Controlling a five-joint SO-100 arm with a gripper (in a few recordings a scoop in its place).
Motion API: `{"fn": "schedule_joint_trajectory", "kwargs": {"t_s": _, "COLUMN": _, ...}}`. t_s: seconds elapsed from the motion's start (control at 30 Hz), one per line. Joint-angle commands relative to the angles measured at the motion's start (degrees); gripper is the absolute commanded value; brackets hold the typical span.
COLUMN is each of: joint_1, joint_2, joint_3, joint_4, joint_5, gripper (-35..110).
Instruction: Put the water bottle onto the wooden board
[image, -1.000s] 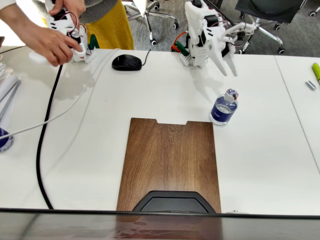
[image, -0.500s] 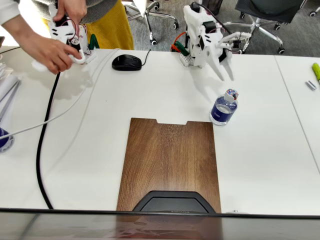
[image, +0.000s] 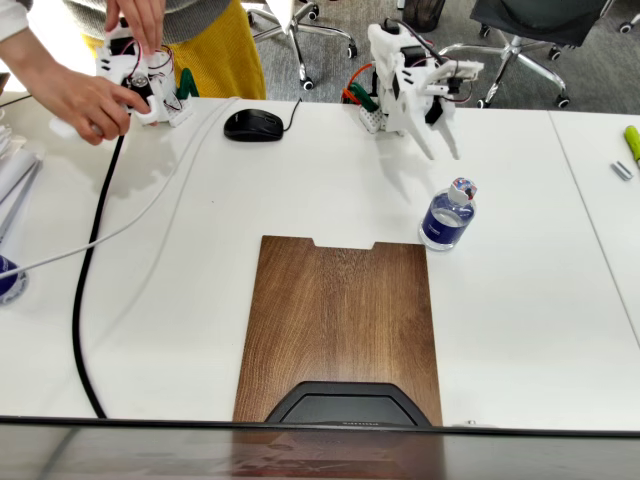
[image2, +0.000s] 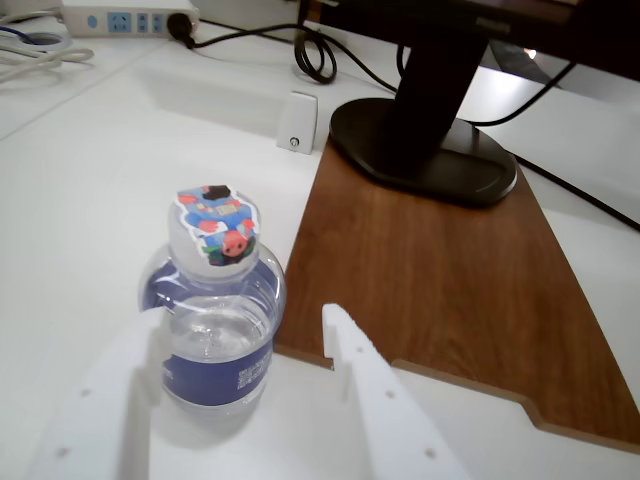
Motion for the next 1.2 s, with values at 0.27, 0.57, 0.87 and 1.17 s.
{"fn": "schedule_joint_trajectory", "kwargs": {"t_s": 0.27, "joint_1": 0.5, "joint_2": 0.1, "joint_3": 0.8, "joint_4": 3.7, "joint_5": -0.3, "gripper": 19}}
{"fn": "schedule_joint_trajectory", "kwargs": {"t_s": 0.57, "joint_1": -0.4, "joint_2": 0.1, "joint_3": 0.8, "joint_4": 7.5, "joint_5": -0.2, "gripper": 22}}
{"fn": "schedule_joint_trajectory", "kwargs": {"t_s": 0.87, "joint_1": 1.4, "joint_2": -16.6, "joint_3": 0.9, "joint_4": -13.4, "joint_5": -0.8, "gripper": 24}}
{"fn": "schedule_joint_trajectory", "kwargs": {"t_s": 1.17, "joint_1": -0.9, "joint_2": -27.3, "joint_3": 0.9, "joint_4": -32.6, "joint_5": -6.4, "gripper": 51}}
